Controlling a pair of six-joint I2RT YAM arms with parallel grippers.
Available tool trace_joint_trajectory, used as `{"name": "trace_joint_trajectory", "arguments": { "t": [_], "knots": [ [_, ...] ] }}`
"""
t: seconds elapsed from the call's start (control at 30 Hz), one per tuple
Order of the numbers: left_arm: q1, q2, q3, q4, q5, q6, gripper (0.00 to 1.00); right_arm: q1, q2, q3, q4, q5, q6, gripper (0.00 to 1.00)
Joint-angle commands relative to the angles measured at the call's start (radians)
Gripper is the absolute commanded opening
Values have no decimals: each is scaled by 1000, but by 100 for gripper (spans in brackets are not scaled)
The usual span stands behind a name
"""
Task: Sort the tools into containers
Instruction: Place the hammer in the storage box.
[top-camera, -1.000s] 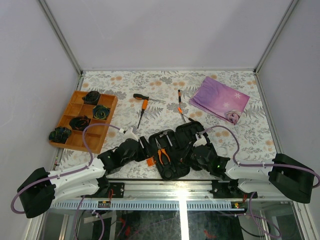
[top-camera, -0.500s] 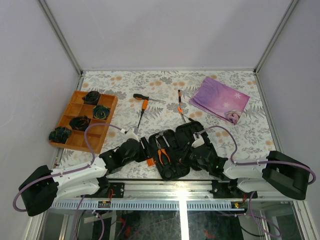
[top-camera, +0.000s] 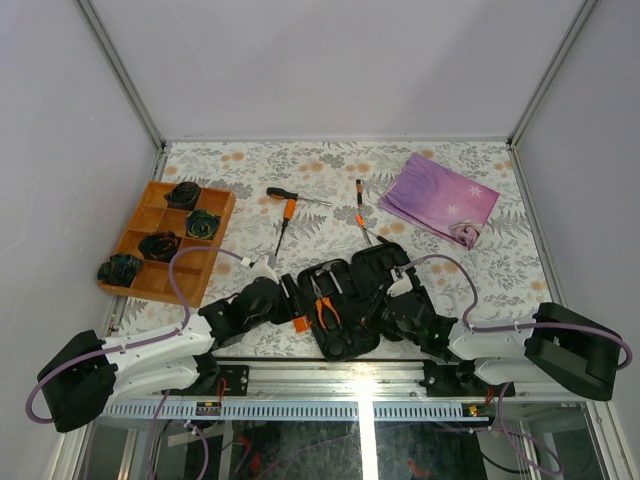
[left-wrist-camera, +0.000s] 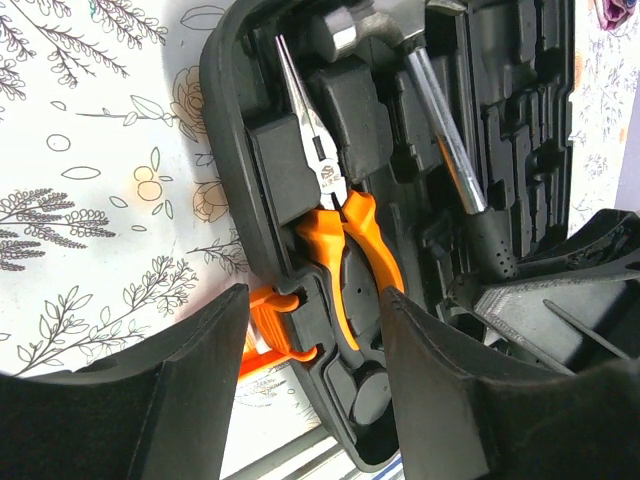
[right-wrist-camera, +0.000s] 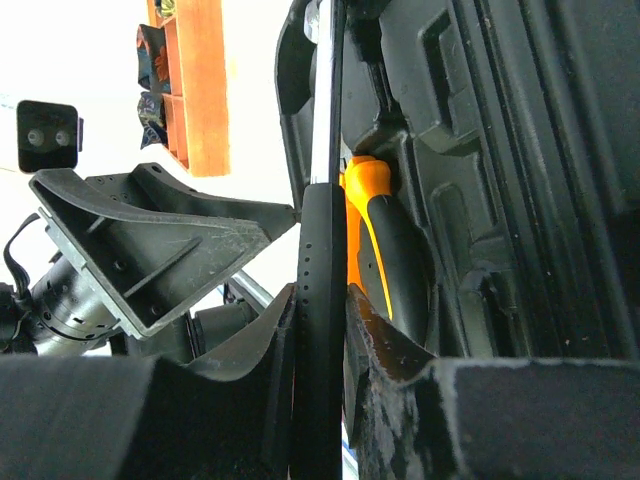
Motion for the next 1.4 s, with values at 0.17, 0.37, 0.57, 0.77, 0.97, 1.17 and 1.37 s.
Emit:
{"name": "trace_joint_trajectory", "arguments": {
  "t": [0.17, 0.37, 0.57, 0.77, 0.97, 1.17, 1.37],
  "knots": [
    [-5, 29, 4, 76, -4, 22, 53, 2, -36, 16, 24, 68, 14, 0],
    [-5, 28, 2, 78, -2, 24, 53, 2, 32, 22, 56, 33, 36, 3],
    [-5, 21, -2, 76, -4, 22, 53, 3, 94, 28, 96, -3, 47, 6],
    [-5, 18, -5, 71, -3, 24, 53, 2, 91, 28, 75, -3, 45, 23],
    [-4, 22, -6, 73, -6, 24, 53, 2, 9, 57, -75, 28, 0, 39],
    [-3, 37, 0, 80, -6, 25, 53, 2, -60, 109, -219, 49, -60, 59],
    [-4, 37, 1, 83, -5, 27, 53, 2, -103, 168, -386, 46, -131, 63]
  ]
}}
